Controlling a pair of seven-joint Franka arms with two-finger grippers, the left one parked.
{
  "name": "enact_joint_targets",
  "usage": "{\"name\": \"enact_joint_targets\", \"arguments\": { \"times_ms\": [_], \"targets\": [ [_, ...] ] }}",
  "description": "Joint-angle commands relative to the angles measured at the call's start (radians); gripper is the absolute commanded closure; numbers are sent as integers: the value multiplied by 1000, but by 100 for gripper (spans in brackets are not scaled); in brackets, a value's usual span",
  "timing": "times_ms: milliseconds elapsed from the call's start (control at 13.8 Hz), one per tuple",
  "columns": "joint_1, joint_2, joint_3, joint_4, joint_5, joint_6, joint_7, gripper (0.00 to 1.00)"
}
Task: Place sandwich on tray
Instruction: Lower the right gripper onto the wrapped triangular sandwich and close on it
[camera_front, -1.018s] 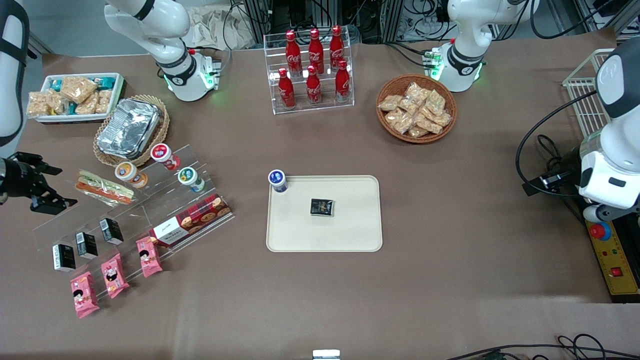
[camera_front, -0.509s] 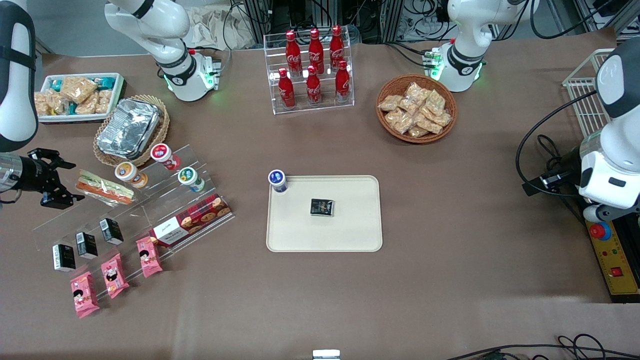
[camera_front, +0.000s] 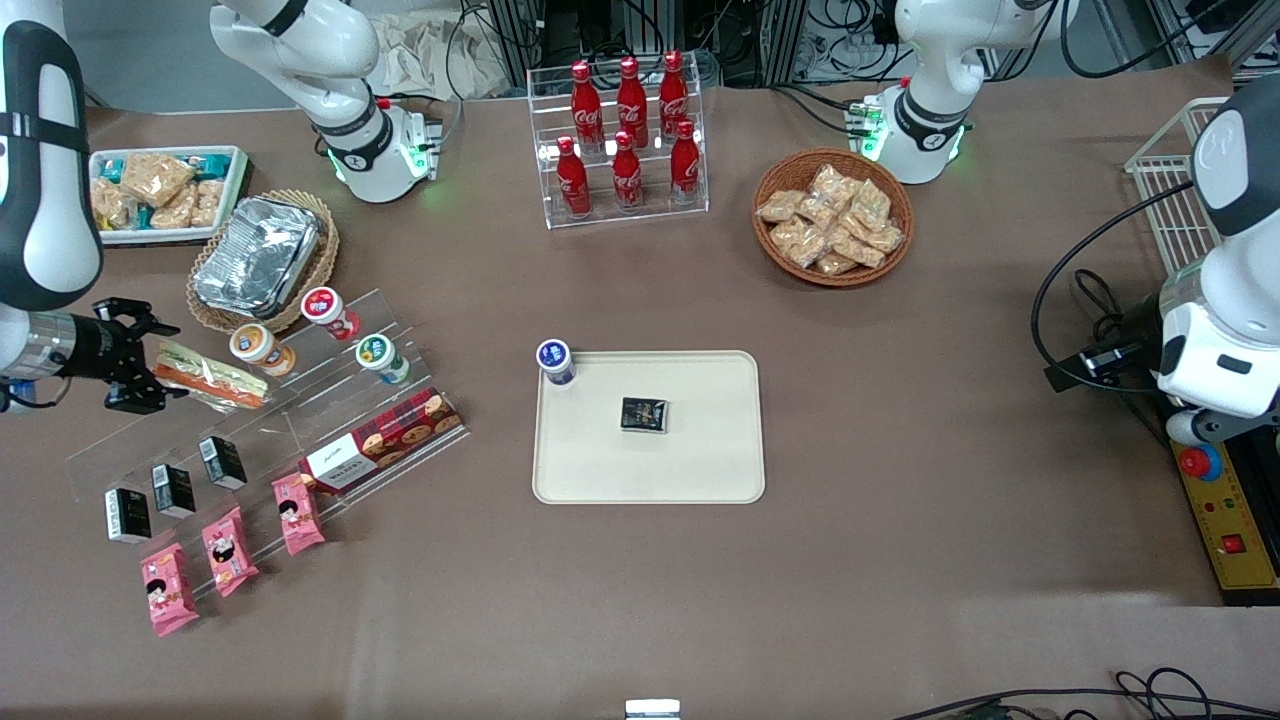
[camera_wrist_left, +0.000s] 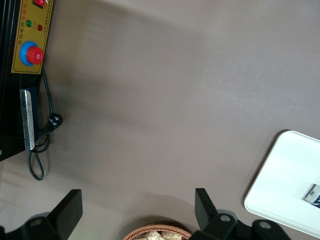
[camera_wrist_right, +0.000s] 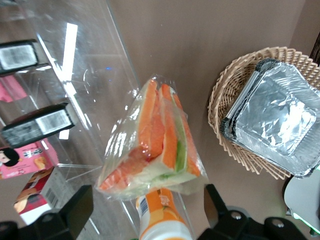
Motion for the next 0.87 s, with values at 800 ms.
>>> {"name": "enact_joint_targets", "arguments": {
  "times_ms": [800],
  "targets": [
    [-61,-45,5,-117,87,113,3,22]
  ]
}}
